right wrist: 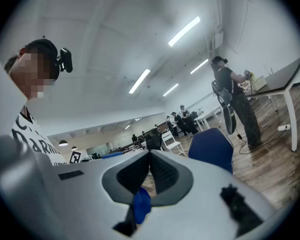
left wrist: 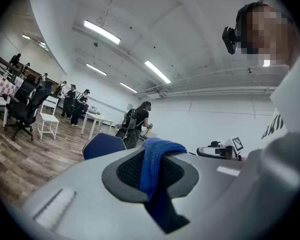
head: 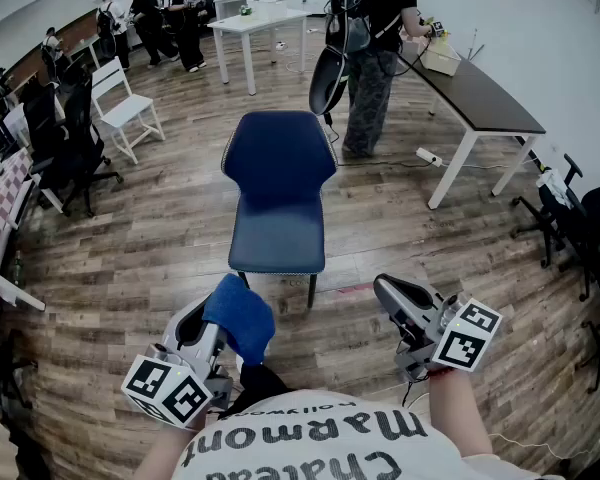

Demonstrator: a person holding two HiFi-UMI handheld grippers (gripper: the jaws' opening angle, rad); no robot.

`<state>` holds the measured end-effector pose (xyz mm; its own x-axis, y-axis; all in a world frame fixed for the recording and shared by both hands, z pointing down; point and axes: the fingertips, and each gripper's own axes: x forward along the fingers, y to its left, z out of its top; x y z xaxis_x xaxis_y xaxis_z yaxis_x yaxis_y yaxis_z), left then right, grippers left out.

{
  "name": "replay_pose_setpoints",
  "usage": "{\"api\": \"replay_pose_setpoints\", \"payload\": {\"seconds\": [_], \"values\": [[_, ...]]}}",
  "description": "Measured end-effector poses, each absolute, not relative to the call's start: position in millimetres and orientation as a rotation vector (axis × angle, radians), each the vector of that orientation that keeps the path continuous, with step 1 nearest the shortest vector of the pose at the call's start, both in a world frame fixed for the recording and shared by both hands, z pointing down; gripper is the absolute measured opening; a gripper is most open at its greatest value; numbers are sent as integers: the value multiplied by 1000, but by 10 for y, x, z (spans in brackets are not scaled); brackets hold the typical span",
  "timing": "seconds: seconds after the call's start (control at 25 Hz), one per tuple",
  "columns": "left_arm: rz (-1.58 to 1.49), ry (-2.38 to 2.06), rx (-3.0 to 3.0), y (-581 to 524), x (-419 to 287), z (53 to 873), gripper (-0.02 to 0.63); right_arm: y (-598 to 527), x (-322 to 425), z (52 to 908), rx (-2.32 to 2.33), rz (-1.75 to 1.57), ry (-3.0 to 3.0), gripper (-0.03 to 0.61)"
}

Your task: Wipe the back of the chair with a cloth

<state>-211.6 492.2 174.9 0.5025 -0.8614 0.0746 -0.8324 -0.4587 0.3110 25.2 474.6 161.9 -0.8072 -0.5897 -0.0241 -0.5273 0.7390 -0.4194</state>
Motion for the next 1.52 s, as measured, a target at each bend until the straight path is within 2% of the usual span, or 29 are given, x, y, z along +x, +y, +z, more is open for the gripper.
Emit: {"api": "replay_pose_setpoints", "payload": {"seconds": [0.52, 0.8, 1.04, 1.36, 1.52], "values": [[-140, -1443, 2438, 4846, -2075, 1711, 46, 4658, 338, 1588, -880, -628, 2748, 18], [-362, -1479, 2428, 4859, -2138, 1497, 46, 4627, 476, 1601, -863, -679, 2698, 18], [-275, -1489, 2434, 4652, -2149, 1547, 46, 4518, 492, 1621, -893, -686, 2678, 18], [-423, -1517, 2488, 4351, -2081, 1340, 46, 4322, 511, 1701, -923, -723, 2666, 18], [-375, -1505, 2450, 4126, -2129, 1452, 46, 4162, 450, 1707, -925, -727, 2668, 18]]}}
